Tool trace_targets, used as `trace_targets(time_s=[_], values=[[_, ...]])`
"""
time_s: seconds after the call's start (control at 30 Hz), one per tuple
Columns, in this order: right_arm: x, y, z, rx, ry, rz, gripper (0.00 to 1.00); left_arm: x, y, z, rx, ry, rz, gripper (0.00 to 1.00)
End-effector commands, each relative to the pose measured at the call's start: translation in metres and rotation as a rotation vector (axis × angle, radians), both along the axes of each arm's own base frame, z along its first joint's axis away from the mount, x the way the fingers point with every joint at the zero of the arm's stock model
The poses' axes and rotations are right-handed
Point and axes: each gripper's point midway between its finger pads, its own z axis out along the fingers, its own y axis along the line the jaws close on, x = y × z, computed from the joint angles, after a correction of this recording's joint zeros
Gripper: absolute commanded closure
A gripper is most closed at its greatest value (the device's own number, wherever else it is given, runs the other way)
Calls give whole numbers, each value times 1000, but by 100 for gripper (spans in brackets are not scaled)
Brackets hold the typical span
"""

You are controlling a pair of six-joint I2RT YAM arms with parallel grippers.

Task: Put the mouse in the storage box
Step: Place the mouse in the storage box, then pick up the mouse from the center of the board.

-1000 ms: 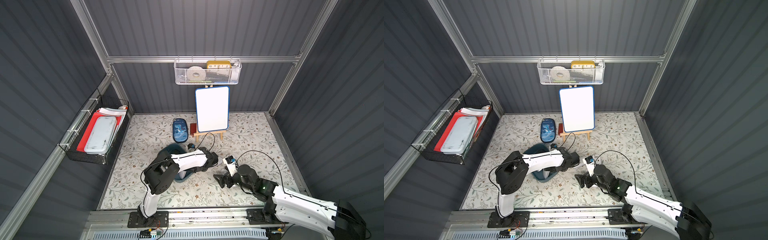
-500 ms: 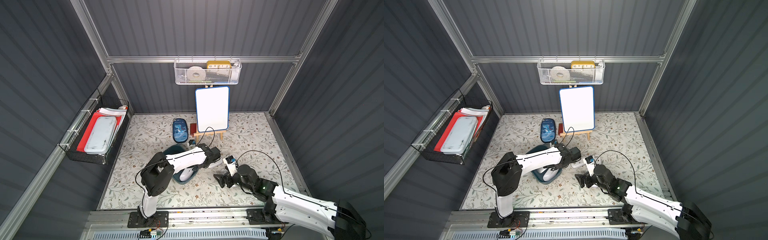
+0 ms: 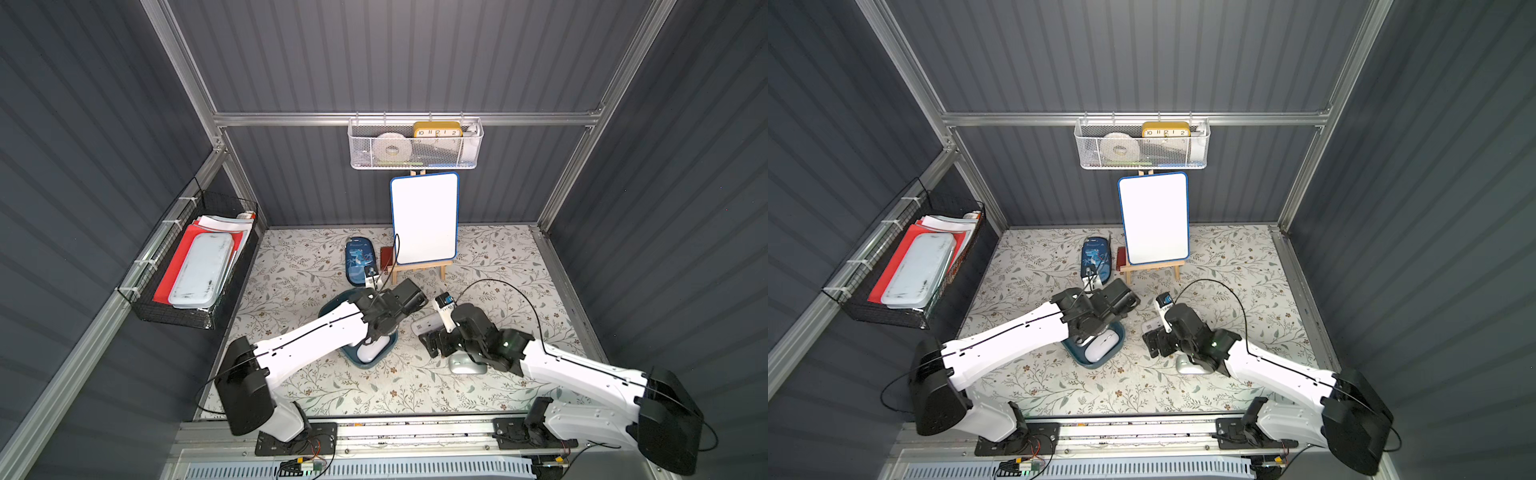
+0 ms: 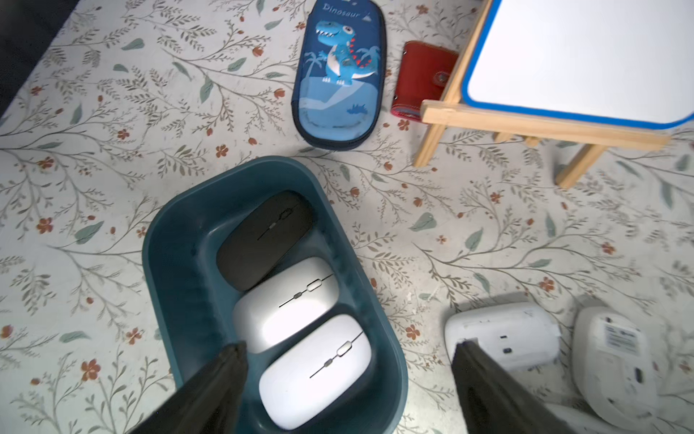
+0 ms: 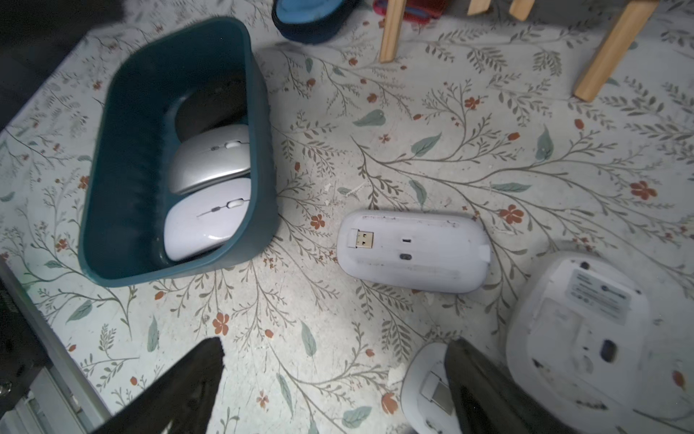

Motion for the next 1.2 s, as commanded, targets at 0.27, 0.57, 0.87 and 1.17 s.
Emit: trace_targets(time_s=[0.27, 0.57, 0.87, 1.17], values=[[36, 2, -37, -128, 373, 139, 11, -5, 19, 29, -274, -154, -164, 7], [75, 14, -61, -146, 350, 233, 4, -12, 26, 29, -300, -197, -187, 6], [69, 12, -87, -113, 478, 196, 5, -10, 23, 17, -284, -170, -187, 5], [43, 3, -90, -56, 532, 81, 6, -11, 23, 20, -297, -178, -188, 5]])
